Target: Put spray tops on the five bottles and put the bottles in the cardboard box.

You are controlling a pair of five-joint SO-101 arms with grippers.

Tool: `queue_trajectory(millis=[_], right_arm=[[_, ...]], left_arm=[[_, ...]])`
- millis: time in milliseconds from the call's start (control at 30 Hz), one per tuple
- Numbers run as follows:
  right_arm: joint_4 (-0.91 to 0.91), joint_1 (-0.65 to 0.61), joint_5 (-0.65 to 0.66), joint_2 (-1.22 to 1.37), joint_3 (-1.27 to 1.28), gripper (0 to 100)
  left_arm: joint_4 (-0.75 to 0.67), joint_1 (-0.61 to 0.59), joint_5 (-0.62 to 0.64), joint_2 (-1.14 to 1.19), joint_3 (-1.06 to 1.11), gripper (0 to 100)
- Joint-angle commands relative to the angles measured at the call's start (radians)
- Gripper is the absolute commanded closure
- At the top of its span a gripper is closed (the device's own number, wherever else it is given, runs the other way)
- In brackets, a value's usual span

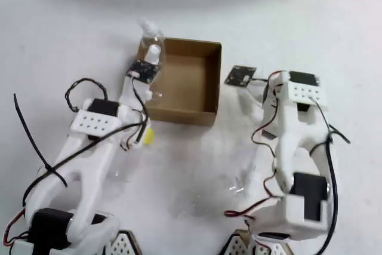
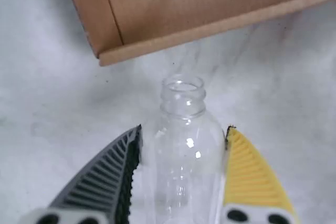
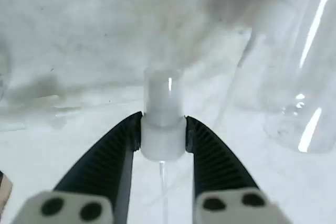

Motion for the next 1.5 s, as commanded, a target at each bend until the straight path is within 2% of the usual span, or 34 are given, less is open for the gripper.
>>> queue_trajectory(millis=[0,133,367,500,767,900,1067,1267,1467], right_arm=[[0.054,0.024,-0.118,-0.122,-0.049,98.2],[0.12,0.039,-0.311,-0.173,-0.048,98.2],[0.194,0.085,-0.542,-0.243,-0.046,98.2],[0.249,0.085,-0.58,-0.338,-0.005,98.2],[0.242,0.07,-0.628,-0.605,0.149,98.2],[0.242,0.001,-0.628,-0.668,0.149,98.1],[0.236,-0.154,-0.628,-0.677,0.149,98.1],[0.067,-0.364,-0.629,-0.687,0.143,98.2],[-0.082,-0.44,-0.651,-0.688,0.098,98.2]], left_arm=[[-0.023,-0.012,-0.009,-0.05,-0.006,91],[-0.021,-0.012,-0.009,-0.05,-0.006,91],[-0.017,-0.013,-0.009,-0.051,-0.005,91],[-0.014,-0.013,-0.009,-0.058,-0.005,91],[0.012,-0.015,-0.009,-0.062,-0.008,91],[0.021,-0.015,-0.009,-0.116,0.008,91],[0.043,-0.015,-0.009,-0.272,0.063,91],[0.034,-0.013,-0.002,-0.423,0.121,91],[0.026,-0.056,0.002,-0.539,0.152,91]])
